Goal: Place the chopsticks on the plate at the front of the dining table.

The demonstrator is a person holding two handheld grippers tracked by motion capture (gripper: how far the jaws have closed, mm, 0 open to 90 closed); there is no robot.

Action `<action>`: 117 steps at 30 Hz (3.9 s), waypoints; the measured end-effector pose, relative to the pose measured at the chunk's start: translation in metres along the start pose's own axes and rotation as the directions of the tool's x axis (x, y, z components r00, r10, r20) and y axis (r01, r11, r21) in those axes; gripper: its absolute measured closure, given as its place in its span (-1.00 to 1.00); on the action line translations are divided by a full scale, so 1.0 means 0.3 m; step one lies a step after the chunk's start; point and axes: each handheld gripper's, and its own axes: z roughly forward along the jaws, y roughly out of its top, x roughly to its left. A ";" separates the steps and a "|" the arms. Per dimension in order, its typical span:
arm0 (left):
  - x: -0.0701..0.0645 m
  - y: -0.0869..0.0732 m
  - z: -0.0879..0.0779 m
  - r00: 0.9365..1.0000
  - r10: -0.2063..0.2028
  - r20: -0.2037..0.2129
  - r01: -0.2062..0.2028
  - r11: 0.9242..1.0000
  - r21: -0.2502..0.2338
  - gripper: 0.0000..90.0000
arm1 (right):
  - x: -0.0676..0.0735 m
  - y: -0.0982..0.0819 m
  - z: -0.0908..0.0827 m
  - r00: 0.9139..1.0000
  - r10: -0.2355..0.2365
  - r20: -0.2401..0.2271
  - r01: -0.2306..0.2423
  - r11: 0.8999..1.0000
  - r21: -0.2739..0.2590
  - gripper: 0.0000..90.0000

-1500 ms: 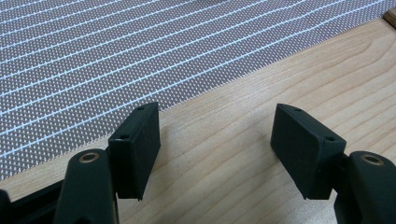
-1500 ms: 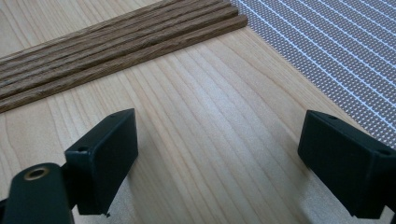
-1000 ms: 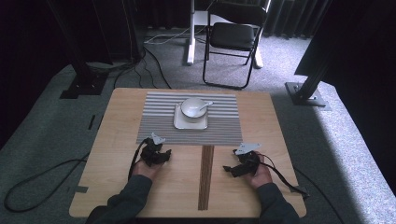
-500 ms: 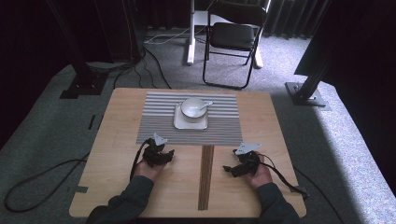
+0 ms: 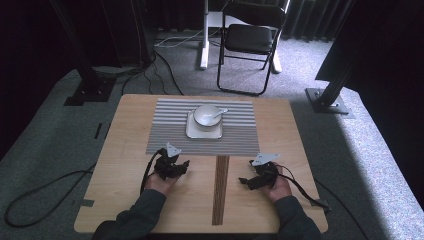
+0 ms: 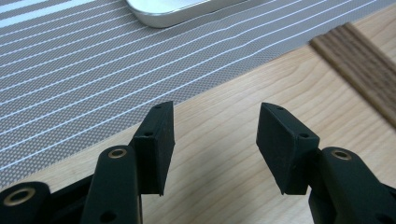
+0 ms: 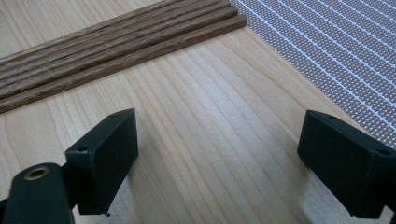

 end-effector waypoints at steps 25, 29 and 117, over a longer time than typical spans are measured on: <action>-0.031 0.026 -0.019 0.998 0.005 0.055 -0.004 1.000 -0.014 0.04 | 0.000 0.000 0.000 1.000 0.001 0.000 -0.001 1.000 0.000 -0.74; -0.035 0.029 -0.022 0.998 0.007 0.059 -0.006 1.000 -0.018 0.04 | 0.000 0.000 0.000 1.000 0.000 0.000 0.000 1.000 0.000 -0.74; -0.229 0.053 0.023 0.981 0.085 0.173 -0.081 0.996 -0.030 0.02 | 0.000 0.000 0.000 1.000 0.000 0.000 0.000 1.000 0.000 -0.74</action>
